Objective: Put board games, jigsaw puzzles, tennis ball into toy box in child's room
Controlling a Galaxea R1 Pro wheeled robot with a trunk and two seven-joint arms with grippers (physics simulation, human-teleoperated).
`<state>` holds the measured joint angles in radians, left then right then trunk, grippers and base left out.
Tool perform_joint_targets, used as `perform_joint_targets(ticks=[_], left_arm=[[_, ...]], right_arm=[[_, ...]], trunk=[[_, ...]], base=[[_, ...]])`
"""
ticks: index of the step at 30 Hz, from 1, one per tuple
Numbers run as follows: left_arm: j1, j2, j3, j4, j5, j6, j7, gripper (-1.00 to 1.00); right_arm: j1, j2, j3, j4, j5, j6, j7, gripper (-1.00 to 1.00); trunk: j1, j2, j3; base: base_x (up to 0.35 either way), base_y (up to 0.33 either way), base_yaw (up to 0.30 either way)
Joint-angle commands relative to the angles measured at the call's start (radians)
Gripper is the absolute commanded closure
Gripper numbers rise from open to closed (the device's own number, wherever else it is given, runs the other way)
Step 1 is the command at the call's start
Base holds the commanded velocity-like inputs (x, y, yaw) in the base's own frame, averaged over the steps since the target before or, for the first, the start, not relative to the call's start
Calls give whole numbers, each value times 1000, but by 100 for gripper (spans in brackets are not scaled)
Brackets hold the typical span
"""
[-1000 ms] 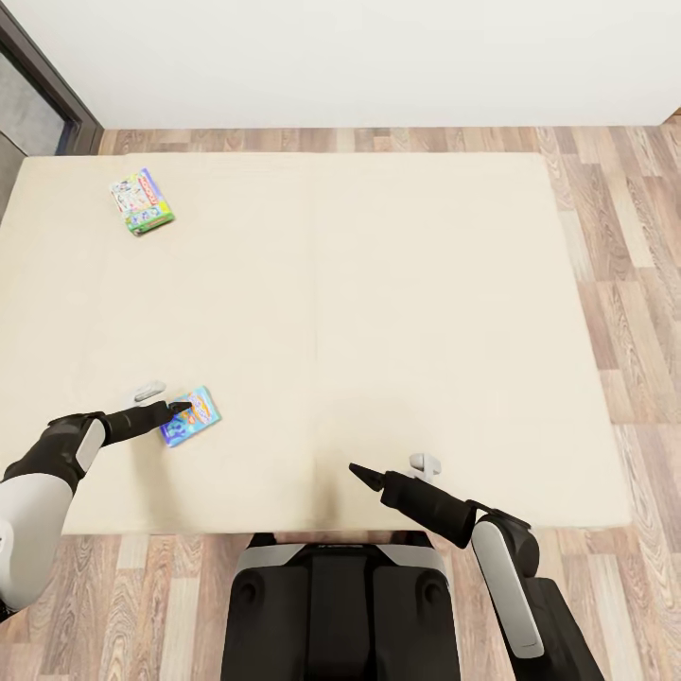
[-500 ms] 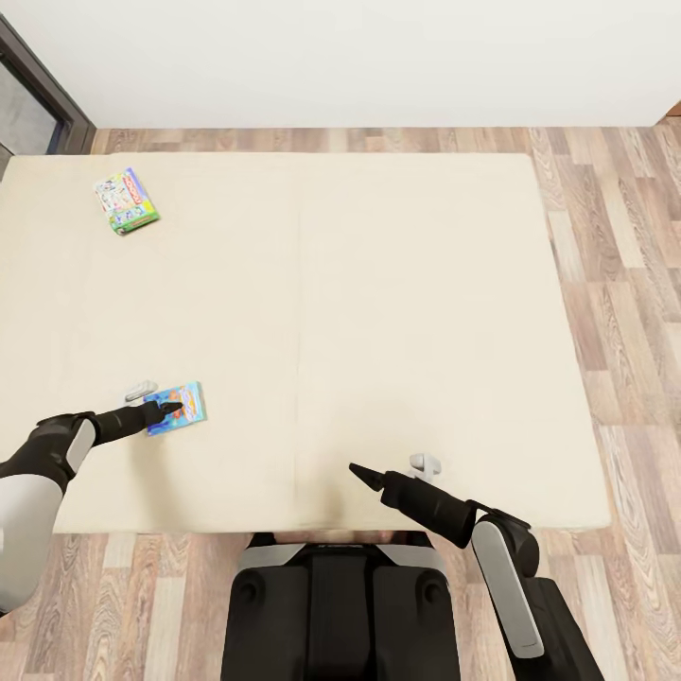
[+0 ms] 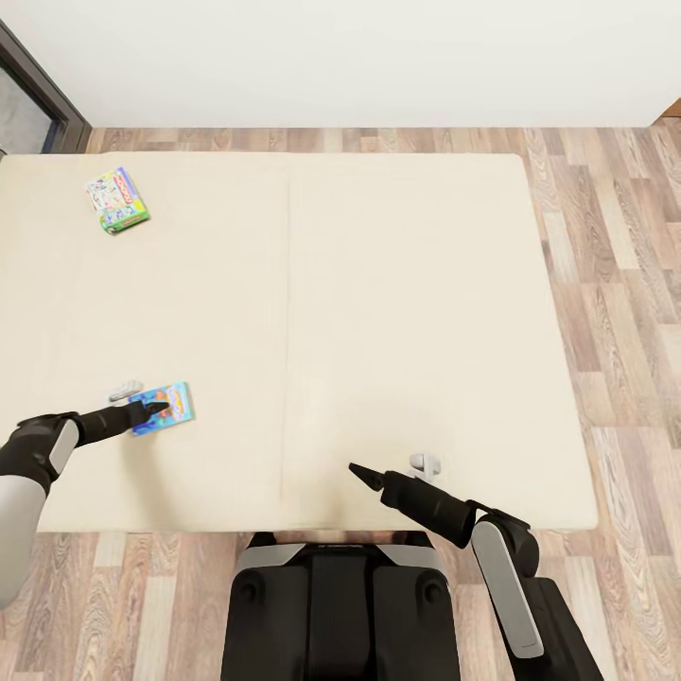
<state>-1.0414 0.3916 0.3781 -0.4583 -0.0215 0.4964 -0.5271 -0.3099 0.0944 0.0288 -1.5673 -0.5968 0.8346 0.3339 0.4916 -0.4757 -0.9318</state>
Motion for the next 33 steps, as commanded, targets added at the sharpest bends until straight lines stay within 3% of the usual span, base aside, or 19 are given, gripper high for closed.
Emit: perform_joint_targets(ticks=[1,33], left_arm=[[0,-70,5,0,16,17,-10,-100],[0,-70,5,0,17,17,-11,-100]], right_arm=[[0,1,-1,0,3,4,4,-100],[-1,1,-1,0,3,5,5,-100]], trunk=[[1,-1,-1],[1,-1,-1]], base=[[0,-59,0],[0,8,0]])
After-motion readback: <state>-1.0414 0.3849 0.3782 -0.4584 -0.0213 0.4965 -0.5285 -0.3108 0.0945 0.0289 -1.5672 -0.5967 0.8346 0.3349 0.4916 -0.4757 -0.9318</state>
